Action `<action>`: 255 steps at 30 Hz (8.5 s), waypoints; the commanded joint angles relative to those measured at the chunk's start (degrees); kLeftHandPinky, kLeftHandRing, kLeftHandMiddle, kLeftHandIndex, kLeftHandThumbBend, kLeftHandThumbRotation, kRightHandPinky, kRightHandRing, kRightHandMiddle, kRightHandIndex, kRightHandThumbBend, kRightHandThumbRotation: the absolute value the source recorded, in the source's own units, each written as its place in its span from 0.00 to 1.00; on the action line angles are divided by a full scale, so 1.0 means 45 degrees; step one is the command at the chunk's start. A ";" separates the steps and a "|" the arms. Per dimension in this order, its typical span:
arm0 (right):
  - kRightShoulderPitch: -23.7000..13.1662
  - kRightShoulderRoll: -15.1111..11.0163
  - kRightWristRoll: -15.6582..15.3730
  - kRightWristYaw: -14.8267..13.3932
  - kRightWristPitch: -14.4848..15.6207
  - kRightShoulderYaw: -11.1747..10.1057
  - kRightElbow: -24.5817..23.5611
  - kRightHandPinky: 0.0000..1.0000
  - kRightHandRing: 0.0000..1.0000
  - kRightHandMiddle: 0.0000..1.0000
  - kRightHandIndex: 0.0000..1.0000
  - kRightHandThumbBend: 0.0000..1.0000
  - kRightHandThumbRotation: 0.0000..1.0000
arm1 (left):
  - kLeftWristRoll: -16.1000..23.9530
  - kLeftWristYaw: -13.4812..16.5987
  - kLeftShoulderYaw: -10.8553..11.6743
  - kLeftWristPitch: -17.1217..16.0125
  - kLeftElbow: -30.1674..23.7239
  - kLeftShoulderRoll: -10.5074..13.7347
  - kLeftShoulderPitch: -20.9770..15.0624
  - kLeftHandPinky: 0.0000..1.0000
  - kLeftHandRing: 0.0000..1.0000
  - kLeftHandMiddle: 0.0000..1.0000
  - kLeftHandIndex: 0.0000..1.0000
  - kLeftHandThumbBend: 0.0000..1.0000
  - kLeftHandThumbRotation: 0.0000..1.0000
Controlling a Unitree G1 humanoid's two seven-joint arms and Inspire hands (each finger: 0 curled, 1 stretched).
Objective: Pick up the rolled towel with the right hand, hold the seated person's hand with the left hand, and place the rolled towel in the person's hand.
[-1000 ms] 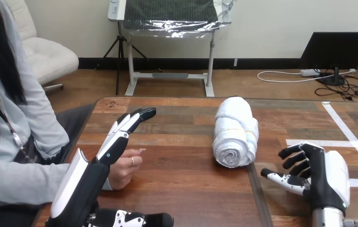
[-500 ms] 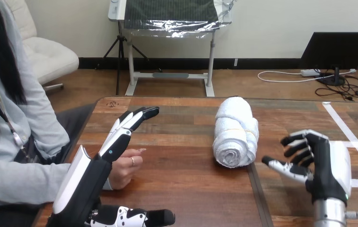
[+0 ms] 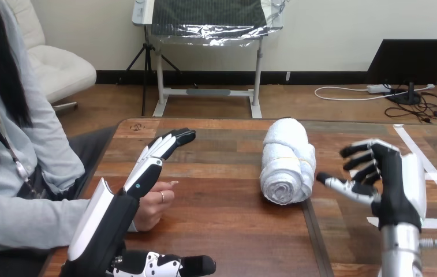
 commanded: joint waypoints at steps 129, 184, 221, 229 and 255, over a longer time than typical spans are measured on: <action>-1.0634 0.2718 -0.4897 0.9407 1.3369 0.4838 0.3006 1.00 1.00 1.00 1.00 1.00 0.99 | 0.0453 0.0232 -0.1112 -0.0456 -0.0886 -0.1105 -0.0241 1.00 0.92 0.89 0.89 1.00 0.59; -0.7628 0.2508 -0.4509 0.7230 1.1815 0.4748 0.3029 0.30 0.44 0.57 0.71 0.93 0.12 | -0.0418 0.0225 -0.1272 -0.0658 -0.2391 -0.0793 0.1414 1.00 0.94 0.93 0.87 1.00 0.59; -0.6755 0.2130 -0.4091 0.5953 0.9682 0.4436 0.2877 0.20 0.29 0.37 0.48 0.65 0.00 | -0.0582 0.0149 -0.1283 -0.0796 -0.2106 -0.0682 0.1013 1.00 0.93 0.90 0.85 1.00 0.62; -0.6742 0.1970 -0.4012 0.5684 0.9020 0.4346 0.2831 0.16 0.23 0.31 0.36 0.64 0.00 | -0.0597 0.0127 -0.1304 -0.0732 -0.2076 -0.0697 0.0955 1.00 0.93 0.89 0.84 1.00 0.63; -0.7029 0.1549 -0.3962 0.5275 0.7370 0.4329 0.2659 0.12 0.18 0.24 0.26 0.65 0.00 | -0.0641 -0.0067 -0.1215 -0.0691 -0.1909 -0.0406 0.0730 1.00 0.92 0.88 0.83 1.00 0.62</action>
